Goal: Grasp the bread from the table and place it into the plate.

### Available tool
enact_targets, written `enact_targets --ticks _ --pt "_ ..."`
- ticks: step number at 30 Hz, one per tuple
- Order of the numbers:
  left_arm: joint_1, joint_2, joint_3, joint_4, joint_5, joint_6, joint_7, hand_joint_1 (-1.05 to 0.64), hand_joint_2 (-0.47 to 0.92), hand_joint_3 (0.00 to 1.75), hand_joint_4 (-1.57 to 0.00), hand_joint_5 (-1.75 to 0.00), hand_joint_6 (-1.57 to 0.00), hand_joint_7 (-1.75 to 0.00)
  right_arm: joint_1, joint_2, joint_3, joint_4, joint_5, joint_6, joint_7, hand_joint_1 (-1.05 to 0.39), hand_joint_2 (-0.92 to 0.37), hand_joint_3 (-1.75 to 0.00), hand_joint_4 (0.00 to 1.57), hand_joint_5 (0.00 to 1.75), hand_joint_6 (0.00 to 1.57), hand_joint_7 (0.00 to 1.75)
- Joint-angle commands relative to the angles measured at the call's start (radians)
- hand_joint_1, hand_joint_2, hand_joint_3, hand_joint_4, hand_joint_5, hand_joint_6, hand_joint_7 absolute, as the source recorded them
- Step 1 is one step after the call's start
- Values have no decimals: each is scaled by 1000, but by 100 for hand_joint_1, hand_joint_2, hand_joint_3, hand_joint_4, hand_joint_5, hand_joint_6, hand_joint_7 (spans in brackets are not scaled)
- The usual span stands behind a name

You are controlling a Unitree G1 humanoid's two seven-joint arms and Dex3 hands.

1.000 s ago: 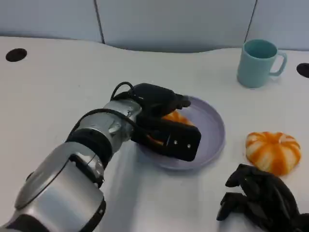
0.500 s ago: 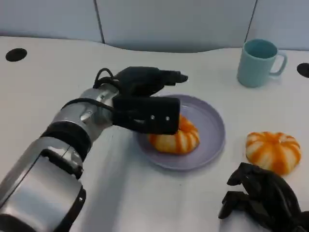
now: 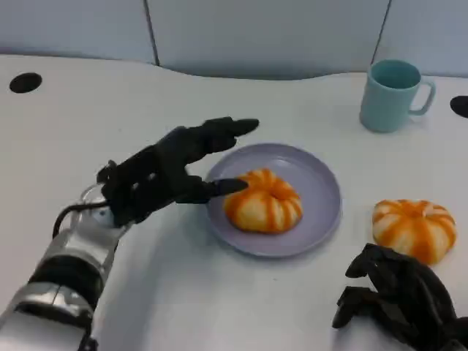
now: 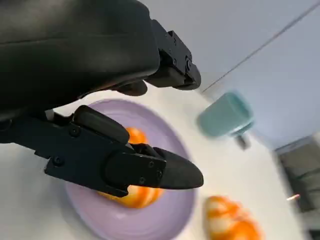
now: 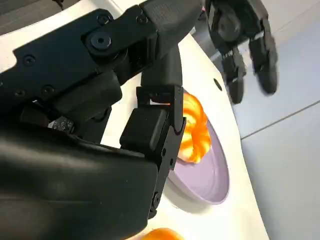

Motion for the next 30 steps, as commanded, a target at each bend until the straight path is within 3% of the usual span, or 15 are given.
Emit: enact_targets --ticks 1,6,9,15,20,25,26,27,30 --pt "125 -34 66 -90 -110 -77 -32 -56 92 28 -29 -57 -40 -4 1 -17 -7 -4 1 -3 3 -85 -77 0 143 82 123 83" --pt "248 -75 114 -201 -186 -122 -18 -50 92 29 -37 -98 -56 -7 5 -21 -5 3 -7 -28 17 -87 -78 0 144 79 124 80" --pt "268 -81 122 -228 -194 -114 -21 -50 92 29 -38 -105 -58 -7 5 -21 -5 4 -6 -29 20 -87 -78 0 145 78 126 77" --pt "470 -140 158 -489 -387 23 -72 -41 92 30 -41 -126 -70 -13 16 -15 -5 -26 2 1 -2 -88 -75 0 146 77 129 76" --pt "564 -167 178 -567 -447 58 -95 -35 92 32 -45 -133 -75 -16 22 -10 -3 -40 4 14 -10 -88 -76 0 148 76 130 75" --pt "658 -190 186 -659 -487 176 -80 -39 92 31 -48 -138 -80 -22 18 -12 1 -42 -1 17 -12 -89 -76 0 147 75 130 76" --pt "672 -190 188 -674 -493 200 -81 -39 92 31 -46 -143 -76 -30 16 -13 1 -39 -2 15 -12 -89 -76 0 147 76 130 76" --pt "684 -191 190 -688 -495 223 -78 -41 92 30 -45 -146 -66 -53 13 -13 1 -36 -3 13 -12 -90 -76 0 147 76 129 76" --pt "706 -195 200 -713 -499 263 -79 -42 92 29 -45 -147 -57 -73 6 -14 -1 -32 -3 17 -19 -90 -76 0 147 77 130 75"
